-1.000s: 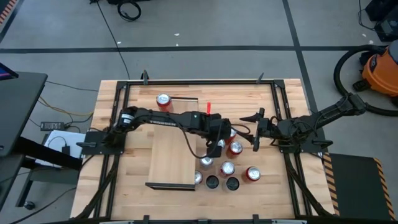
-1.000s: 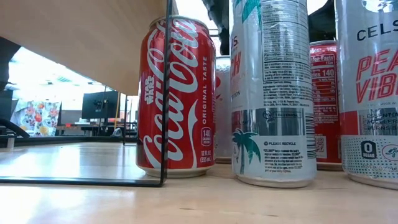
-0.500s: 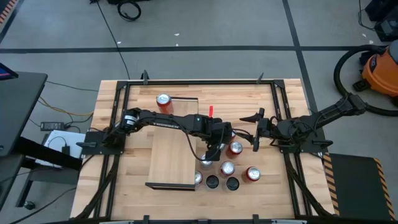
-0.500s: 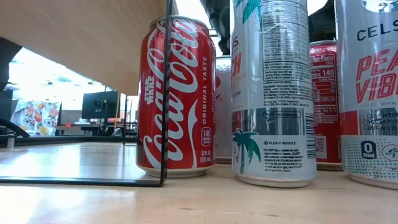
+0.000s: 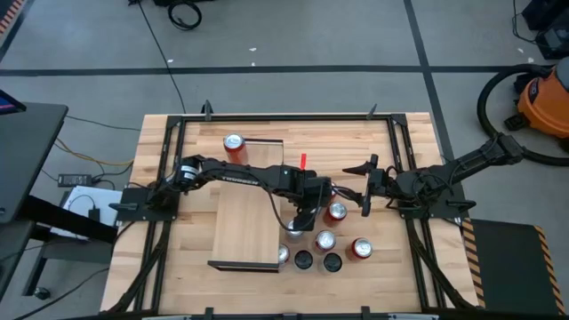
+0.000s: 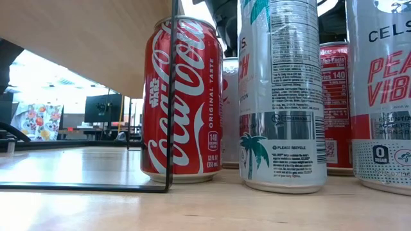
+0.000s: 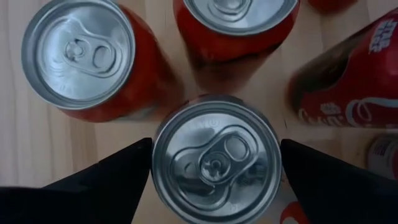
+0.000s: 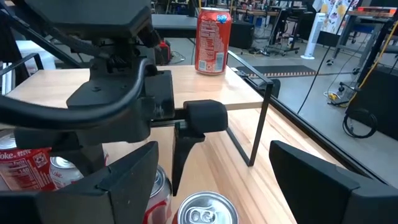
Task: Place canned beverage on shelf
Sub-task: Put the top silver soda can on the shelf
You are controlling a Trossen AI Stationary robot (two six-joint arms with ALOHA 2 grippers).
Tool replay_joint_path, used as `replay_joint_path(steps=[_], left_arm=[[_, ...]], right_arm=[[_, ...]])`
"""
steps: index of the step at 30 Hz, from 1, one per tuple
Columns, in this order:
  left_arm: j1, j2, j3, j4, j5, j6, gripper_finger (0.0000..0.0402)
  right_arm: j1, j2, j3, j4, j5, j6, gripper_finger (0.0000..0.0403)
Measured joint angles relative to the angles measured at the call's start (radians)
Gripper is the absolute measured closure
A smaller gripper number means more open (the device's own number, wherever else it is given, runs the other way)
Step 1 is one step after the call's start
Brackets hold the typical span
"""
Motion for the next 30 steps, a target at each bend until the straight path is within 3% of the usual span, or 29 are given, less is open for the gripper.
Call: replay_joint_path(steps=[8, 17, 30], left_arm=[[0.001, -0.001, 0.001, 0.0, 0.0, -0.016, 0.01], [0.002, -0.014, 0.023, -0.065, -0.037, -0.032, 0.0108], [0.019, -0.02, 0.298, -0.325, -0.108, -0.083, 0.011]], right_arm=[[0.0, 0.0, 0.0, 0.0, 0.0, 0.0, 0.0085], [0.0, 0.0, 0.0, 0.0, 0.0, 0.0, 0.0085], [0.0, 0.0, 0.0, -0.01, -0.001, 0.007, 0.0085]])
